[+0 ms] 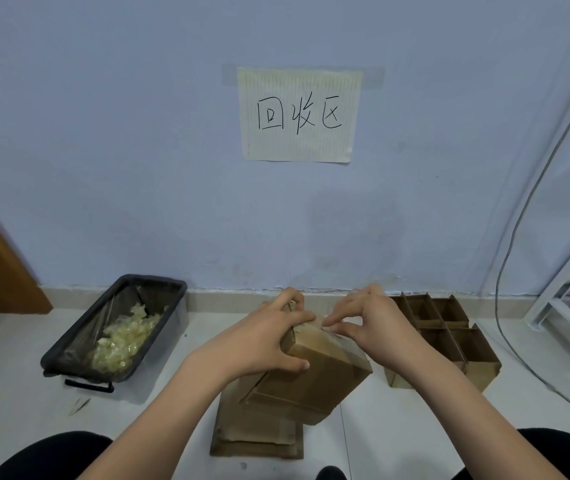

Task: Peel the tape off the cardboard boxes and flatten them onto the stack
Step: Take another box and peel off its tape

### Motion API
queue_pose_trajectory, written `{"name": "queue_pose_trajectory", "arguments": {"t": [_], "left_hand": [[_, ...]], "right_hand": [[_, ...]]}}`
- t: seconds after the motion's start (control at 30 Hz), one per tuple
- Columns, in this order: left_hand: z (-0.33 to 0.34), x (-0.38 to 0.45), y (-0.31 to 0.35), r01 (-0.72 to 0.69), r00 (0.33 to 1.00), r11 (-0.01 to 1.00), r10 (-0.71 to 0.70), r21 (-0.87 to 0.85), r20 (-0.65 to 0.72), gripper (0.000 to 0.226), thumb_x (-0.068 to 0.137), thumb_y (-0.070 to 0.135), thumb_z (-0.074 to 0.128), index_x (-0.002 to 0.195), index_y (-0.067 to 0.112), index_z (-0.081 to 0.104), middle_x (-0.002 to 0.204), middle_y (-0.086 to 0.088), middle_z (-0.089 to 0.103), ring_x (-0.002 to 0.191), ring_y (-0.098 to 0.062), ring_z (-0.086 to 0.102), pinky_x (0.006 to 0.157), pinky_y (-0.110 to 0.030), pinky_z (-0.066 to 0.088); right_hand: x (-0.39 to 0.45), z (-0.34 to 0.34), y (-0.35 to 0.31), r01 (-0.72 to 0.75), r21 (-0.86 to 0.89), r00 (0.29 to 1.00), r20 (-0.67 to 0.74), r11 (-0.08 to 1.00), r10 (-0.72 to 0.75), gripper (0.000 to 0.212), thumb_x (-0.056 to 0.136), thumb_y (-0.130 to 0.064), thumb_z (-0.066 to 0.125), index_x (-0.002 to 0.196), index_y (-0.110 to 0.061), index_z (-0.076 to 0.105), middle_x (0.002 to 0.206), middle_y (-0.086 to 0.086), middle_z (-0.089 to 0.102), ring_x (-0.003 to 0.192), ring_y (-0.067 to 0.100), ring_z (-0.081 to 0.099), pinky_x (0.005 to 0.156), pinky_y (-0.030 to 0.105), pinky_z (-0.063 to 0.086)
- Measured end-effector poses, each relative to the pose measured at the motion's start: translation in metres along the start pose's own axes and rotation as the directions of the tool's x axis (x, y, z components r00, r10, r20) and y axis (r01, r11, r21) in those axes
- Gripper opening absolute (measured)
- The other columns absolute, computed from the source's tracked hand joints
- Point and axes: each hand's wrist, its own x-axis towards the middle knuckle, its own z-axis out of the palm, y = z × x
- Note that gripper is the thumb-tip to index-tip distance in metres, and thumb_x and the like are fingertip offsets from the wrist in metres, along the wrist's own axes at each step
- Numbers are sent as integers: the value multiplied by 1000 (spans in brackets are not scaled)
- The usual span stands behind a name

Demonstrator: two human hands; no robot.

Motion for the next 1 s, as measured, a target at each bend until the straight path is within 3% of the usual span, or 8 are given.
{"name": "queue_pose_trajectory", "arguments": {"t": [0.17, 0.3, 0.4, 0.53, 0.67, 0.77, 0.9, 1.0], "left_hand": [[0, 0, -4, 21, 1000, 1000, -21, -15, 2, 78, 81, 55, 77, 149, 36, 45, 138, 24, 22, 107, -7, 47, 91, -25, 43], [2, 0, -6, 52, 999, 998, -53, -22, -13, 75, 77, 54, 79, 143, 41, 45, 143, 22, 21, 107, -6, 46, 89, -25, 44], [2, -1, -7, 92, 996, 996, -92, -13, -2, 73, 75, 51, 80, 137, 44, 42, 141, 17, 27, 105, -8, 47, 83, -24, 43], [3, -2, -7, 121, 990, 992, -122, 20, 71, 83, 73, 47, 83, 139, 49, 33, 136, 9, 34, 106, -11, 43, 84, -28, 44], [5, -3, -4, 127, 979, 989, -138, 80, 150, 99, 72, 44, 85, 151, 44, 25, 139, 6, 29, 106, -12, 42, 84, -28, 44], [4, -2, -3, 159, 968, 981, -177, 109, 179, 104, 74, 45, 84, 157, 36, 22, 143, 4, 27, 104, -12, 41, 83, -27, 41], [2, 0, -1, 202, 953, 972, -224, 124, 206, 107, 75, 47, 83, 159, 30, 18, 143, 2, 24, 103, -15, 45, 82, -27, 42], [2, 0, 3, 208, 940, 971, -231, 115, 251, 108, 77, 45, 83, 160, 30, 15, 148, 1, 21, 113, -22, 51, 86, -26, 42]], "right_hand": [[0, -5, 1, -33, 135, 999, 29, 990, 29, 12, 87, -17, 75, 89, -27, 81, 96, -15, 69, 88, 3, 62, 80, 14, 45], [-2, -2, 0, -54, 127, 999, 7, 990, 54, 12, 87, -19, 75, 95, -26, 80, 114, -20, 54, 87, 2, 65, 78, 10, 50], [-4, -1, -1, -71, 141, 997, 50, 988, 64, 18, 85, -9, 71, 99, -19, 78, 121, -14, 48, 89, 4, 66, 76, 6, 50], [-4, 5, -5, -118, 77, 986, 130, 990, 107, 11, 82, -12, 75, 90, -20, 73, 96, -4, 70, 87, 11, 67, 77, 22, 55], [-5, 16, -12, -83, 41, 981, 181, 996, 75, 27, 82, -22, 79, 105, -27, 66, 93, -6, 65, 80, 9, 59, 66, 17, 45], [-2, 20, -14, -17, -49, 978, 207, 999, 26, 24, 91, -22, 69, 115, -23, 72, 104, -1, 66, 89, 12, 58, 71, 19, 40], [1, 21, -12, -19, -35, 990, 139, 999, 23, 16, 92, -25, 69, 105, -21, 78, 115, -3, 60, 98, 14, 57, 84, 23, 45], [1, 22, -12, -54, -44, 992, 114, 998, 59, 9, 87, -30, 74, 94, -26, 79, 117, -9, 52, 103, 12, 54, 91, 27, 47]]}}
